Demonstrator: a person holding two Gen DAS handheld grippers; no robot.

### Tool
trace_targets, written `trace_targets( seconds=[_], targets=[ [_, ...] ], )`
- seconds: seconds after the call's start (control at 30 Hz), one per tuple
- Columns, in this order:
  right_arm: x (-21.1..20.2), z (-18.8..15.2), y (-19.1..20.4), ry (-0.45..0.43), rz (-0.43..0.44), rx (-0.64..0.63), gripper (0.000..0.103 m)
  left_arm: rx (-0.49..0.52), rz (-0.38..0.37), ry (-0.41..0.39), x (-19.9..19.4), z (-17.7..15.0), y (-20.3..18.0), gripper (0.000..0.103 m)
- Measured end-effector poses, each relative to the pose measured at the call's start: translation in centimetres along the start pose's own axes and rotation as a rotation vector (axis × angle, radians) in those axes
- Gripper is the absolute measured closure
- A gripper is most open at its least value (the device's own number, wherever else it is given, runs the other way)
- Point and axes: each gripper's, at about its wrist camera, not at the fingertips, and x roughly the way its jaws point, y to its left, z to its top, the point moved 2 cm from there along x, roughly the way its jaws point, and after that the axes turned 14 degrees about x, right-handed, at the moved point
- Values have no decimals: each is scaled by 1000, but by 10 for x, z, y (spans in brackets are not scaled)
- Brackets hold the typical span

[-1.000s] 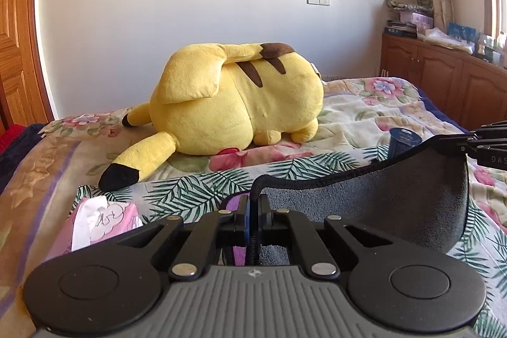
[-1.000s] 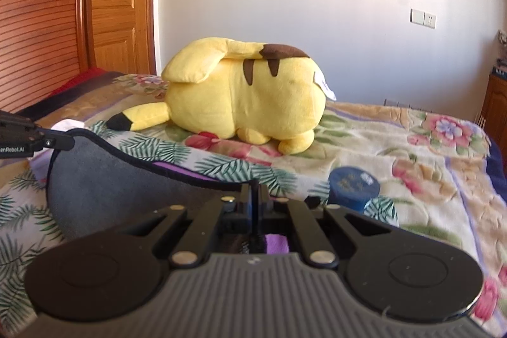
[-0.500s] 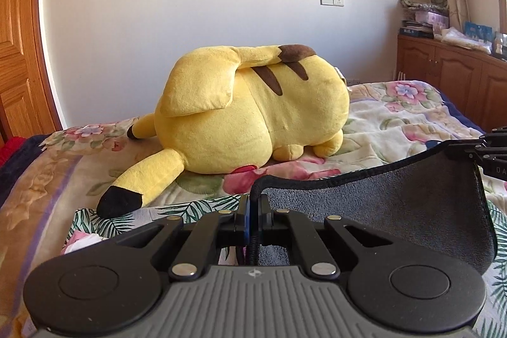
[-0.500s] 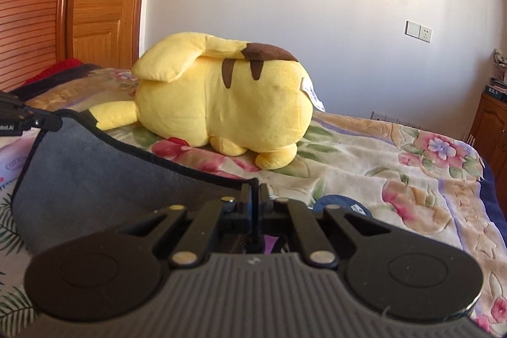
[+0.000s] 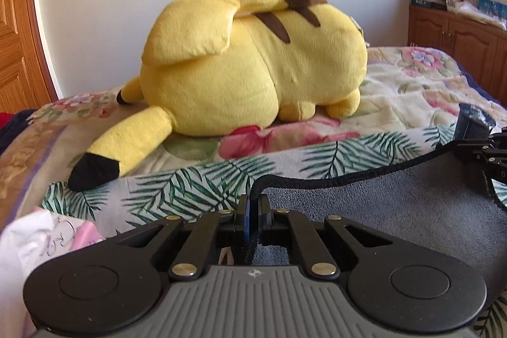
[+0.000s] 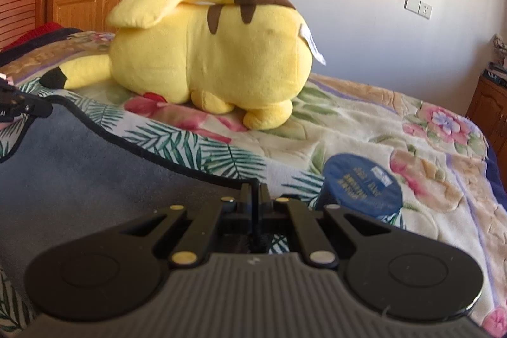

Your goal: Fold towel

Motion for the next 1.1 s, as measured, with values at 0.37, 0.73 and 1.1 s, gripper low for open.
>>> trace_targets(
  seconds=[0.37, 0.73, 1.1],
  targets=[
    [-4, -2, 1, -6, -8, -3, 48, 37, 23, 1, -5, -1, -5, 93],
    [-63, 21, 15, -34, 53, 21, 48, 16, -5, -37, -66, 21, -10, 80],
    [-158, 58, 23, -84, 80, 64, 48, 46, -19, -99, -166, 60, -24, 69]
  ],
)
